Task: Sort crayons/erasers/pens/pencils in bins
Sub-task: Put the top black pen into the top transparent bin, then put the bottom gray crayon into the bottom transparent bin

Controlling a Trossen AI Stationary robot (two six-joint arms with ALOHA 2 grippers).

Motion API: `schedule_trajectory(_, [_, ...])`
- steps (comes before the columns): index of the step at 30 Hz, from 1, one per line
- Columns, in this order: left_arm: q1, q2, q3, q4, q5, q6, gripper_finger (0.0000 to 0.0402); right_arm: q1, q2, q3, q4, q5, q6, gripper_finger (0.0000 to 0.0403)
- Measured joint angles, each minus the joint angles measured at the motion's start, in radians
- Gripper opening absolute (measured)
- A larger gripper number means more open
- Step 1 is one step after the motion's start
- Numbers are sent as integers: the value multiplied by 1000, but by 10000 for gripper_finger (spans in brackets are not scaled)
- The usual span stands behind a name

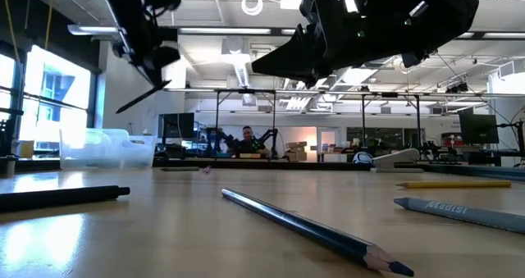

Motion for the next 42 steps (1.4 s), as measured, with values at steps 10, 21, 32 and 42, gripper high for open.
schedule_trajectory(10, [188,216,0,-7,69,16,10,0,0,0,0,0,-12,2])
schedule_trajectory(21, [274,313,0,-22,106,18,10,0,0,0,-15,-5,-31,0])
schedule_trajectory(32, [278,374,-1,-37,96,35,59,10,0,0,-15,-7,-41,0])
schedule_trajectory(42, [203,194,-18,-18,80,63,70,10,-37,-1,-68,-5,-33,0])
